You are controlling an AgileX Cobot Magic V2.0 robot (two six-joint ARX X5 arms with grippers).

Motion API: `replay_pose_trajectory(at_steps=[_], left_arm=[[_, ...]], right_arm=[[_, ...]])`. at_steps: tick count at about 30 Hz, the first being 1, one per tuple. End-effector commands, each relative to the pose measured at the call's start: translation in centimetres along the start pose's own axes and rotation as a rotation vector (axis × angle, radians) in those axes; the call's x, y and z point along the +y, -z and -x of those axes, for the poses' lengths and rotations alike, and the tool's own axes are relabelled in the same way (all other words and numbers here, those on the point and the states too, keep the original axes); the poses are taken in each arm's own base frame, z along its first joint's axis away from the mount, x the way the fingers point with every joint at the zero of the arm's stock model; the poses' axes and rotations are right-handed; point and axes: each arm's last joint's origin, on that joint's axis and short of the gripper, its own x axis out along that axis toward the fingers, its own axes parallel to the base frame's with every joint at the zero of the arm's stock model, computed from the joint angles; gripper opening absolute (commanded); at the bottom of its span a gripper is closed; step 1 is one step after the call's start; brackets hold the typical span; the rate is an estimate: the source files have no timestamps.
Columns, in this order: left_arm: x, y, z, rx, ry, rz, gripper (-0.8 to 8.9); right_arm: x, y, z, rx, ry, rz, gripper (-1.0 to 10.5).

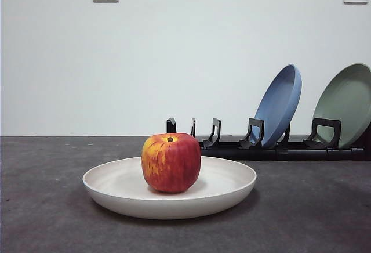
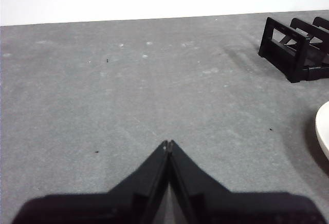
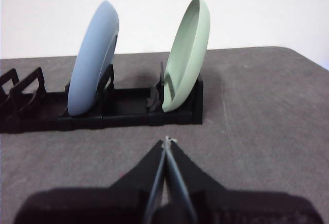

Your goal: Take the yellow plate from the plate rack,put the plate on the table,take the apple from the table,put the apple in the plate

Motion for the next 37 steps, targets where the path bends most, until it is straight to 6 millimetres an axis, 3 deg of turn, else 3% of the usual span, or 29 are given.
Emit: replay_pose_trajectory(at_steps=[1, 37], left_arm=[[0.05, 0.29, -0.09, 0.006, -0.006, 0.007, -0.04], [0.05, 0.30, -0.10, 0.007, -0.006, 0.007, -0.04]], right_arm=[[-0.03, 0.83, -0.04, 0.039, 0.003, -0.011, 0.0], [-0.03, 1.31, 0.00, 0.091, 0.006, -0.065, 0.0]])
